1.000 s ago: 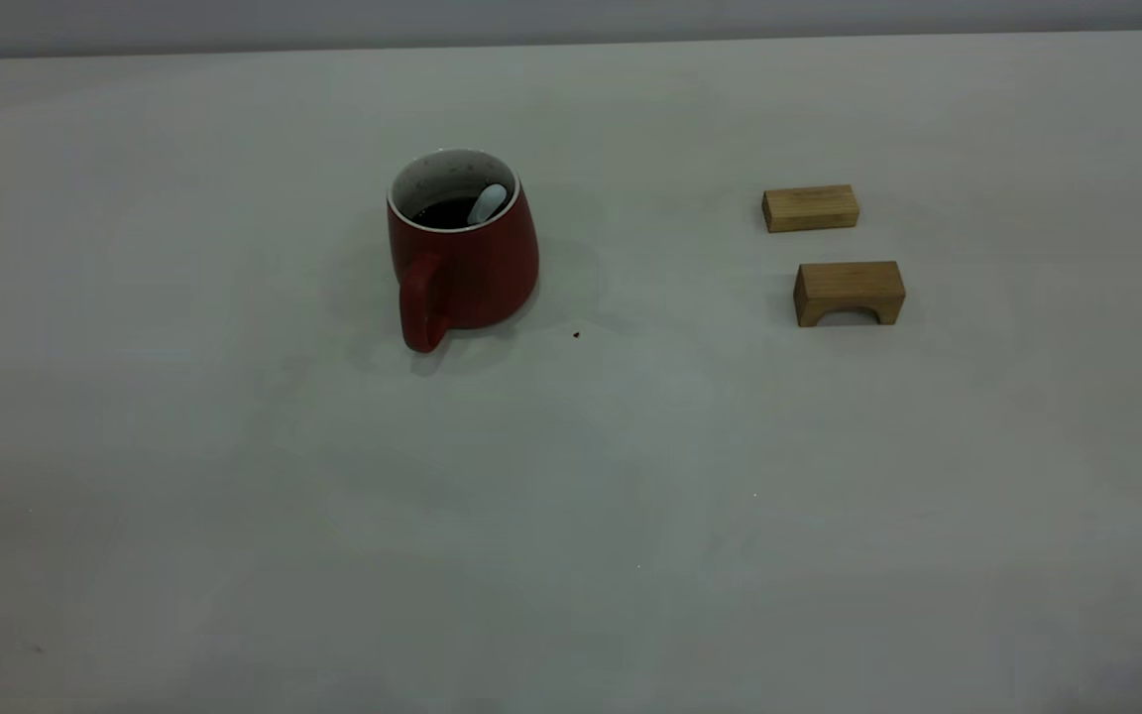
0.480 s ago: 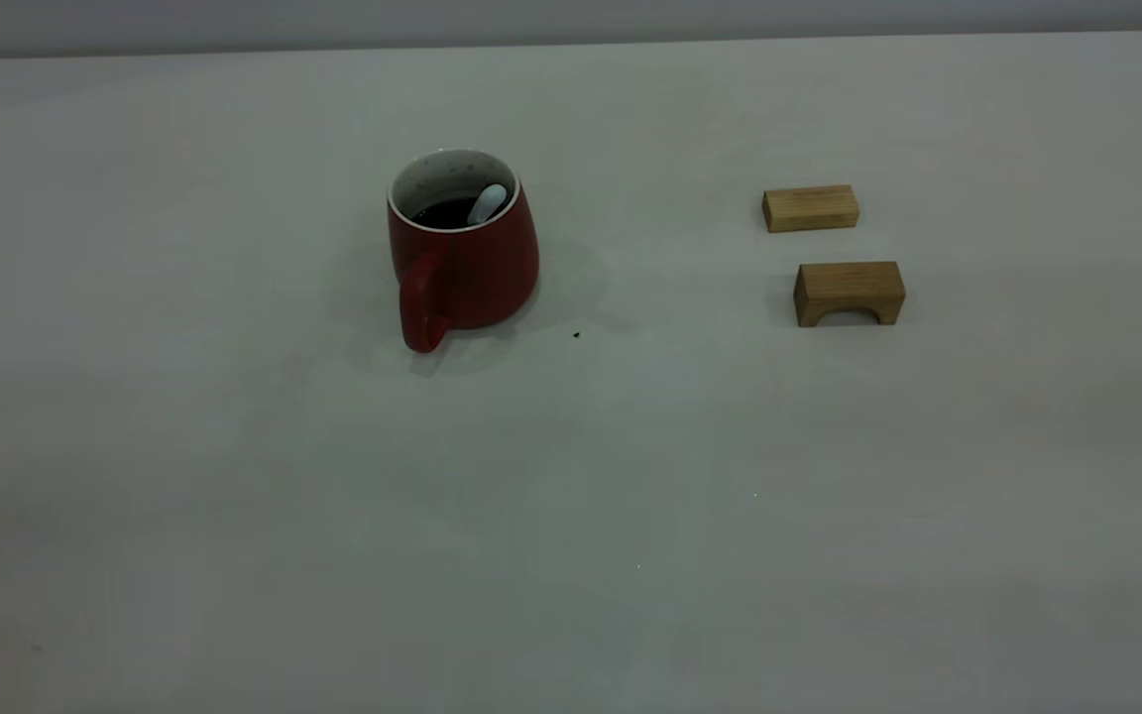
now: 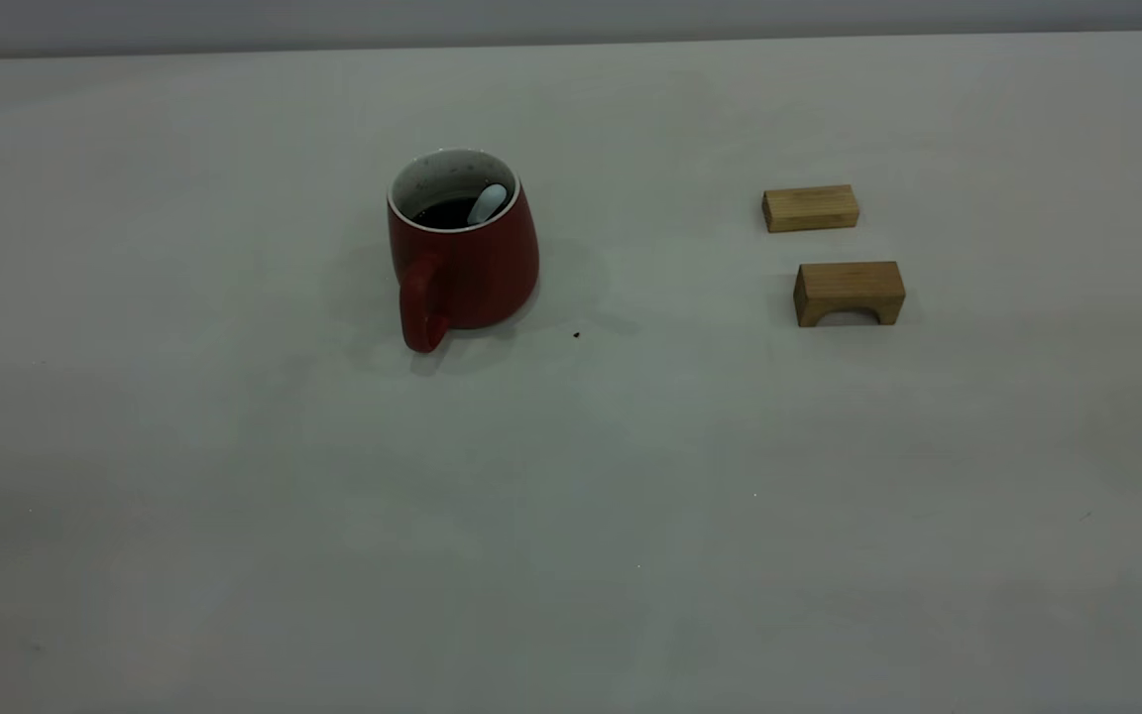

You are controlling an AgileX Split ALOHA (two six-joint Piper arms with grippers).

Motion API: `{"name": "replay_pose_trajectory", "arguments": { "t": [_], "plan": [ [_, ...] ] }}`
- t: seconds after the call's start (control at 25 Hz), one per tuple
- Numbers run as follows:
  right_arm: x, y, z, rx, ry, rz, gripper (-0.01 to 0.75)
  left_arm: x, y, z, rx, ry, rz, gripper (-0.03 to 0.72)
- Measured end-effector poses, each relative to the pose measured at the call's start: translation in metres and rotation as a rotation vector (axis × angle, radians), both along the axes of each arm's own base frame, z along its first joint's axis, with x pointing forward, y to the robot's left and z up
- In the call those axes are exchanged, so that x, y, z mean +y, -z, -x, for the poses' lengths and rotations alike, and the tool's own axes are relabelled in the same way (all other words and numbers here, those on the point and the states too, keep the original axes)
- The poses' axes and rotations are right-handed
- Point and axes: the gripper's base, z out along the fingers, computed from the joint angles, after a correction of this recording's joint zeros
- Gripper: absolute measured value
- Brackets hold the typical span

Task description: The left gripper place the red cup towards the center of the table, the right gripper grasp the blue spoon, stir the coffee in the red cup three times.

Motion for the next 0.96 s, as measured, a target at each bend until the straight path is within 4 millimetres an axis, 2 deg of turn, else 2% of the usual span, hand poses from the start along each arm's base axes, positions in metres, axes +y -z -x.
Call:
{"name": "replay_pose_trajectory", "arguments": {
  "t": [0.96],
  "plan": [
    [-0.0023,0.0079,0.0002,0.045,0.033,-0.008,0.236,0.0000,0.0000,0.0000,0.000,0.000,0.000,0.551]
  ]
}}
